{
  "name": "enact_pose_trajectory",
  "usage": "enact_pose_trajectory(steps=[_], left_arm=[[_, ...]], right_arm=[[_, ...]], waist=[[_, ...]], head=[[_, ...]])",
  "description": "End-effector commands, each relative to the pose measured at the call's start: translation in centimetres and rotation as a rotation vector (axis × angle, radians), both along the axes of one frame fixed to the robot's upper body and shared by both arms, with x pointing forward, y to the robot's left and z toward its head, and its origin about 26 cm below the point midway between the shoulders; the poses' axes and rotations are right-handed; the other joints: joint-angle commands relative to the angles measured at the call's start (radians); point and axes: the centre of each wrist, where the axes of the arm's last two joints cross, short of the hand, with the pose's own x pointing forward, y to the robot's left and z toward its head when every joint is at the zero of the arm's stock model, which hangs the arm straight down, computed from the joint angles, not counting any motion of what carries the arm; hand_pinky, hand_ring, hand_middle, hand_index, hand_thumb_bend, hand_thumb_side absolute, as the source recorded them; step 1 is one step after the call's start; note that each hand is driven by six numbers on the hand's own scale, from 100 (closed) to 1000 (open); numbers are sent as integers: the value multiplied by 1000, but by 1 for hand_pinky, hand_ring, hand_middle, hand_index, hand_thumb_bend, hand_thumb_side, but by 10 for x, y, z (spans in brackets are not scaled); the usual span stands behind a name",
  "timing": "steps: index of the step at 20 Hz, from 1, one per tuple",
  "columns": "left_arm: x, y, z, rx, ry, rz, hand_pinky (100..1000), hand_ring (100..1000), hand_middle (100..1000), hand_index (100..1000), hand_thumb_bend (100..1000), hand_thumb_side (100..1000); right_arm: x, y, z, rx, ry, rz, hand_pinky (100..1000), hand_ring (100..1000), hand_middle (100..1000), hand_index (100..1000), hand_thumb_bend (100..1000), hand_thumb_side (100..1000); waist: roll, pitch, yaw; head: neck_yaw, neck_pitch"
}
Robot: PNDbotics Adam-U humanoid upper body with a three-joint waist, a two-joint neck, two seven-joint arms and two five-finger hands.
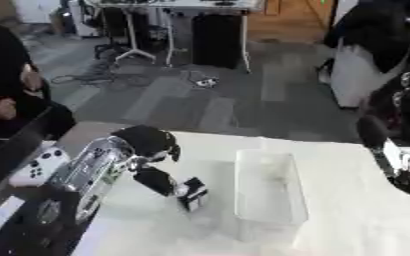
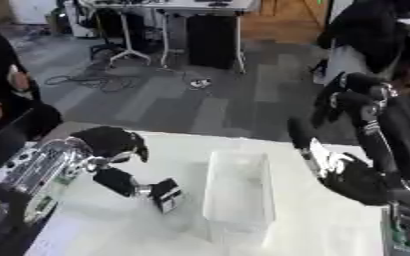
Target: Pick up objects on the table and place them in the box.
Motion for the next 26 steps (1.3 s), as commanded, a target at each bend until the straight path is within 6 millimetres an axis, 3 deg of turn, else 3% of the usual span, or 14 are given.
enact_pose_trajectory(steps=[1, 10, 16, 26], left_arm=[[1, 1, 8, 37, 15, 2, 171, 448, 627, 723, 453, 1000], [5, 0, 4, 73, 83, -27, 130, 400, 556, 720, 531, 1000], [5, -4, 5, 42, 27, -15, 102, 382, 539, 767, 463, 1000], [19, -5, -37, -39, -17, -8, 100, 354, 501, 823, 455, 1000]], right_arm=[[-2, 2, 5, 1, -17, 15, 100, 381, 477, 402, 393, 1000], [-2, 3, 6, -3, -15, 23, 100, 381, 477, 401, 390, 1000], [-2, 3, 6, -6, -14, 24, 100, 382, 477, 398, 389, 1000], [-1, 4, 6, -15, -9, 27, 100, 382, 477, 395, 389, 1000]], waist=[[0, -11, -1], [1, -10, -6], [0, -9, -6], [-1, -6, -8]], head=[[1, 0], [3, 6], [0, 1], [9, -8]])
